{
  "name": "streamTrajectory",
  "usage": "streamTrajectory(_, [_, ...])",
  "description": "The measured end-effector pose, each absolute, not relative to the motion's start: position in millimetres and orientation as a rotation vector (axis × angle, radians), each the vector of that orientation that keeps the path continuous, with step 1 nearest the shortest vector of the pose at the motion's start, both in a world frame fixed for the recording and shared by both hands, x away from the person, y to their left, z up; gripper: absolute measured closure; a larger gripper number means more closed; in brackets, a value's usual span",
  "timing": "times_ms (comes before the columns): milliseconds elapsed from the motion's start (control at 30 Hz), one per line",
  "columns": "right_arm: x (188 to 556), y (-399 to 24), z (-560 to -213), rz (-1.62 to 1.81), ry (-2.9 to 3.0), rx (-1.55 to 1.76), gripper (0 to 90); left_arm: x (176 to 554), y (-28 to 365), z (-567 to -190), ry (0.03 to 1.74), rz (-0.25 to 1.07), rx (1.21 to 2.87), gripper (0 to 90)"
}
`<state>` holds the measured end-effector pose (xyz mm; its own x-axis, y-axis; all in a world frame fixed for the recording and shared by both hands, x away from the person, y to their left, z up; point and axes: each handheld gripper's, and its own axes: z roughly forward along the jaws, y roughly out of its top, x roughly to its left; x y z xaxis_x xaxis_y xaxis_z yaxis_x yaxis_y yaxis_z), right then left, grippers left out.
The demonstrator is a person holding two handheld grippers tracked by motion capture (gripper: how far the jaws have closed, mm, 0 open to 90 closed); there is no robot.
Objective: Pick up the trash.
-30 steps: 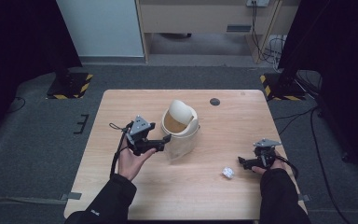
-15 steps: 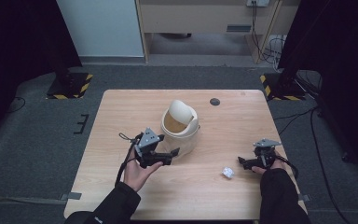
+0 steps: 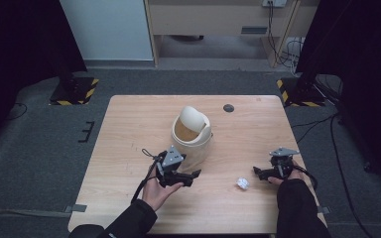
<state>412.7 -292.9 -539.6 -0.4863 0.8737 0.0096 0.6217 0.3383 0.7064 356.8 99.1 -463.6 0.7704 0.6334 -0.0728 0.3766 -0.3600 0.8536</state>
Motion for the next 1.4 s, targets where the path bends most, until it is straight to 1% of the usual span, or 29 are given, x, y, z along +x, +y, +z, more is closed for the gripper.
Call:
streamTrajectory(267, [413,-293,-539,0.931,2.238,1.323,0.7,353,77,-474,0.712,0.293,2.043,21.9])
streamTrajectory(567, [413,-293,-540,0.933,2.236,1.323,0.7,350,52,-477,0.658,0.262,2.071,23.6])
streamTrajectory(967, [413,-293,-540,0.932,2.236,1.323,0.6,355,12,-480,0.607,0.213,2.077,26.4])
streamTrajectory(1400, [413,-293,-540,0.935,2.235,1.319,0.6,359,-24,-495,0.562,0.172,2.135,28.7])
